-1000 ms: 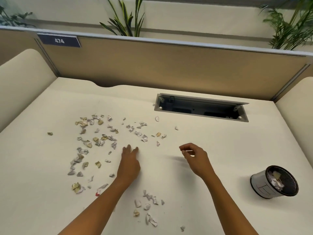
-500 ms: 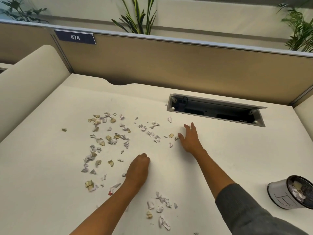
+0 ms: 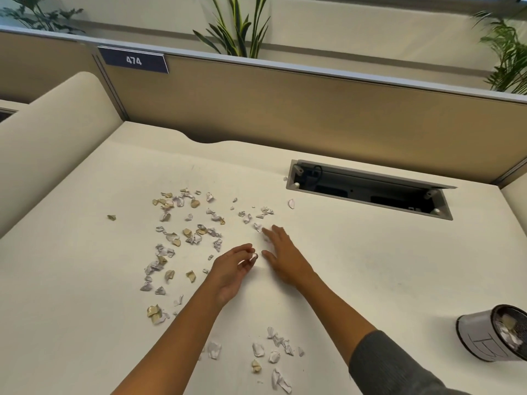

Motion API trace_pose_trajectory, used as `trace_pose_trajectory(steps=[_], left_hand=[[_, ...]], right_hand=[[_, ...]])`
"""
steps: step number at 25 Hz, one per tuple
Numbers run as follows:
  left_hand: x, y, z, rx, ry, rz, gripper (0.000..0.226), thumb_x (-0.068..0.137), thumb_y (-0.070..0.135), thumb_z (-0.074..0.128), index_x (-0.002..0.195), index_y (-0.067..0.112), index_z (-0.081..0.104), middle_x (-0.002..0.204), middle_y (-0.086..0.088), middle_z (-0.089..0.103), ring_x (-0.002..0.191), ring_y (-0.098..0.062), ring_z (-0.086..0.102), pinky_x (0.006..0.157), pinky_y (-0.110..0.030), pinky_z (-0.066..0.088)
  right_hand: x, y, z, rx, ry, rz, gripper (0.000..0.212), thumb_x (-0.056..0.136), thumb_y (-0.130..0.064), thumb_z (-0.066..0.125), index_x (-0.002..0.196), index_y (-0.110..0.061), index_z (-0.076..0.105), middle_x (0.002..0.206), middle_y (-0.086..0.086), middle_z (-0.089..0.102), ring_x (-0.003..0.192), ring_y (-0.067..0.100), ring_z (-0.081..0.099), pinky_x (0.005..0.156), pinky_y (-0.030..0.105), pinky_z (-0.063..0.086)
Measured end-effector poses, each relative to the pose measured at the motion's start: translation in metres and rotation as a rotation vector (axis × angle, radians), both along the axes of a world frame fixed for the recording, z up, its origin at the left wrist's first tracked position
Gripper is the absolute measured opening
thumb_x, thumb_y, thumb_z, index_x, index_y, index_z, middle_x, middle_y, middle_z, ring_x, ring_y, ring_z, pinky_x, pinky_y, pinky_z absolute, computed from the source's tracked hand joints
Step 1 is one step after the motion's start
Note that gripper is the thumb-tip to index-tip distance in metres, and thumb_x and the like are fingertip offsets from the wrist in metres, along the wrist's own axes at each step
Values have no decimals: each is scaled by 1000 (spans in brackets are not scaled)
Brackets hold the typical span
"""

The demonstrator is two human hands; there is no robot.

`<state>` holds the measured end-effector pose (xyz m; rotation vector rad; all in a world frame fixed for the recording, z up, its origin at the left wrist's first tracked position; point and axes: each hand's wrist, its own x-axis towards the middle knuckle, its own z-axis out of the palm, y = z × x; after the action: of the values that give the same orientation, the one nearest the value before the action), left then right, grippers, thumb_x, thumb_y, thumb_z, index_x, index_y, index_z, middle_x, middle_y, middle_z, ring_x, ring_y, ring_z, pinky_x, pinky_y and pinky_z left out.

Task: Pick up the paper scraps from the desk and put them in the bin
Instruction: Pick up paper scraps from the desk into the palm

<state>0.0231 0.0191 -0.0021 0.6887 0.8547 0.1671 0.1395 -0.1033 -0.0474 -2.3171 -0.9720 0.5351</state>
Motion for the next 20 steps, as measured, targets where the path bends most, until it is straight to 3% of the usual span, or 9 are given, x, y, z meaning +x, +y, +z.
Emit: trace_pose_trajectory(steps=[3, 5, 8, 10, 15, 17, 20], left_hand=[[2, 2, 3, -147, 8, 45, 29, 84, -14, 36, 96, -1, 59, 72, -9, 52, 63, -17, 48, 56, -20, 44], [1, 3, 3, -215, 12, 77, 34, 77, -11, 26, 89, 1, 56, 69, -8, 44, 59, -16, 40, 47, -20, 34], [1, 1, 3, -212, 21, 84, 24, 79, 1, 32, 82, 3, 55, 65, -6, 42, 56, -16, 37, 51, -23, 27], [2, -2, 1, -207, 22, 77, 19, 85, 10, 38, 82, 4, 56, 65, -5, 42, 55, -16, 36, 53, -24, 25], [6, -12, -4, -206, 44, 32, 26, 94, 20, 41, 85, 3, 59, 70, -6, 45, 59, -18, 41, 56, -26, 30], [7, -15, -5, -201, 47, 15, 30, 98, 23, 39, 89, 2, 60, 75, -9, 52, 65, -20, 49, 61, -27, 38], [10, -17, -3, -222, -12, 2, 31, 101, 23, 35, 91, 5, 59, 77, -9, 57, 68, -18, 57, 71, -27, 44]], right_hand=[[-4, -9, -1, -102, -191, 135, 49, 105, -10, 36, 154, -16, 31, 163, 2, 19, 152, 18, 13, 119, 32, 26], [-11, -20, 2, -130, -273, 149, 48, 103, -5, 37, 151, -16, 37, 159, 1, 31, 147, 18, 26, 111, 34, 37], [-21, -33, 10, -194, -389, 165, 29, 97, -3, 42, 120, -12, 57, 123, 5, 57, 116, 26, 54, 84, 38, 51], [-27, -37, 15, -230, -401, 136, 19, 95, -2, 43, 100, -11, 58, 102, 4, 57, 97, 26, 57, 72, 37, 48], [-33, -30, 49, 94, 104, -271, 10, 89, -11, 65, 91, -13, 75, 88, -5, 72, 79, 12, 66, 71, 18, 48], [-42, -16, 67, 205, 200, -250, 7, 87, -13, 70, 89, -15, 76, 84, -8, 74, 75, 6, 68, 67, 12, 47], [-54, 6, 85, 172, 242, -153, 15, 88, -16, 65, 92, -25, 77, 89, -11, 75, 75, 1, 70, 57, 5, 42]])
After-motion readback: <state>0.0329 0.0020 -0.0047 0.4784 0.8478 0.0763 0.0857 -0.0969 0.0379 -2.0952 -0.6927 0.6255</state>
